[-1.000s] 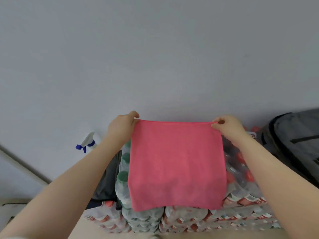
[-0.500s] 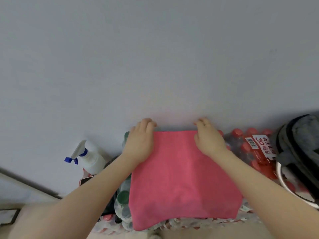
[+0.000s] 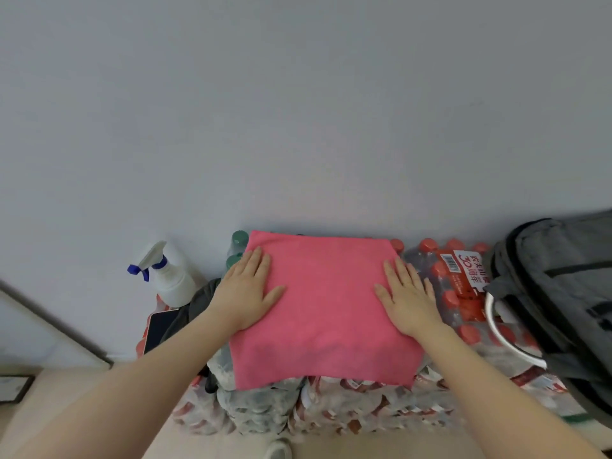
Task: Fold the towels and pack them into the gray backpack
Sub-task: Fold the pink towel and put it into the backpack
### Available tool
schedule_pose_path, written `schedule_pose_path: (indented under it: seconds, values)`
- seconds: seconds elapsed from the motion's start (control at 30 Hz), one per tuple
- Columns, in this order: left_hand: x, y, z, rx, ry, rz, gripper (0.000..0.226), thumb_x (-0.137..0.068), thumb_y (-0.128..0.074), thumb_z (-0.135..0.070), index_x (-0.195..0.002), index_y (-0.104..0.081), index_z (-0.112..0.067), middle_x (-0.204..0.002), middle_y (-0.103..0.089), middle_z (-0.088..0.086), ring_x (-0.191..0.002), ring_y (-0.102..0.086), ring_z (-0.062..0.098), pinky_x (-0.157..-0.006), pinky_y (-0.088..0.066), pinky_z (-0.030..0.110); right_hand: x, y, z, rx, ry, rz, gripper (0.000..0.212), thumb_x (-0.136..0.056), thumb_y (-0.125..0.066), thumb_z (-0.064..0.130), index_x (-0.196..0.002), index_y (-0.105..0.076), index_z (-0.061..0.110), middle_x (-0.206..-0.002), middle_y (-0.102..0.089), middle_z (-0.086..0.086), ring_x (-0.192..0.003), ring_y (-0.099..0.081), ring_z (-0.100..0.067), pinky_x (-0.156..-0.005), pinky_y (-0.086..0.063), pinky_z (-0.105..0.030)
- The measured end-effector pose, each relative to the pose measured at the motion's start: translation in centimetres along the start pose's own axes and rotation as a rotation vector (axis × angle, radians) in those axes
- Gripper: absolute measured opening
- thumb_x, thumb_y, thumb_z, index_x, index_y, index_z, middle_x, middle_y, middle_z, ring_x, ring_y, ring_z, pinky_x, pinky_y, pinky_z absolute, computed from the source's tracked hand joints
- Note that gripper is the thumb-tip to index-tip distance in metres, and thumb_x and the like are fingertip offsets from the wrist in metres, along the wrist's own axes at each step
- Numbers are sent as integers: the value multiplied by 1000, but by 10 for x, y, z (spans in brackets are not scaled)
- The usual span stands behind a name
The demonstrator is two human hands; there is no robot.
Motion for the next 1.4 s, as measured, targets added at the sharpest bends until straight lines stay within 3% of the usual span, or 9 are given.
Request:
schedule_pose_path:
  seconds: [0.23,0.33,0.47,0.53,0.6,0.8,1.0,1.27,1.4]
  values:
    - [76,11,-17,142,-18,-181,83,-79,-14,-59,-131,-44,-2,-136,-45,16,-126,-40,34,-104,-33,44,71,16,3,-384,155,-268,42,-96,-43,24,-137,-42,10,-149,-30,-7,-138,-28,-25,-111,-24,-36]
    - [105,5,-14,138,53,-354,45,-89,-47,-32,-117,-55,3,-115,-58,21,-107,-53,41,-90,-42,49,100,7,-21,-450,46,-401,25,-93,-49,12,-116,-57,8,-119,-50,-8,-109,-49,-24,-90,-40,-31]
    - [141,-10,-15,341,315,-414,35,-93,-51,-23,-119,-51,-1,-114,-55,16,-102,-54,35,-83,-45,45,123,-31,-39,-982,-249,-244,18,-94,-48,19,-83,-49,4,-78,-50,-13,-70,-47,-27,-61,-39,-33]
    - [153,-26,-16,524,459,-382,36,-93,-49,-27,-121,-47,-2,-117,-51,14,-99,-54,32,-81,-46,44,128,-52,-37,-1187,-346,-144,39,-95,-45,23,-89,-51,-15,-88,-50,-39,-83,-49,-49,-78,-45,-51]
    - [157,-40,-15,704,585,-354,38,-94,-47,-28,-121,-46,-2,-122,-49,15,-101,-54,30,-83,-44,40,133,-61,-32,-1252,-402,-96,43,-96,-44,24,-107,-47,-17,-112,-52,-36,-109,-51,-44,-98,-39,-50]
    - [144,-50,-25,1064,791,-373,18,-95,-47,-24,-100,-46,-7,-84,-50,3,-82,-47,23,-70,-35,31,126,-60,-34,-1230,-329,-138,13,-96,-45,23,-97,-47,10,-86,-48,0,-81,-45,-16,-78,-37,-33]
    - [142,-58,-24,1151,789,-361,36,-94,-47,-21,-63,-32,-12,-61,-29,1,-56,-27,15,-50,-20,28,122,-65,-34,-1254,-334,-32,23,-93,-52,25,-74,-48,12,-80,-48,-14,-79,-42,-20,-77,-44,-35]
    - [157,-51,-3,1251,673,-262,27,-95,-47,-30,-79,-52,-8,-79,-45,4,-78,-41,20,-73,-39,35,127,-73,-27,-1475,-295,136,14,-94,-52,17,-85,-50,6,-88,-61,-5,-85,-57,-20,-89,-48,-39]
    - [158,-50,-1,1345,678,-200,21,-95,-47,-32,-83,-53,-16,-81,-50,2,-78,-51,19,-79,-51,35,130,-69,-30,-1529,-277,147,19,-93,-52,11,-74,-50,7,-87,-61,-6,-82,-57,-18,-80,-50,-34]
Point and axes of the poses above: each hand's wrist, its own x-axis away from the middle knuckle, its own y-axis out of the back of the hand, z = x × y, the point moved 6 cm from there along -x, towards the middle knuckle
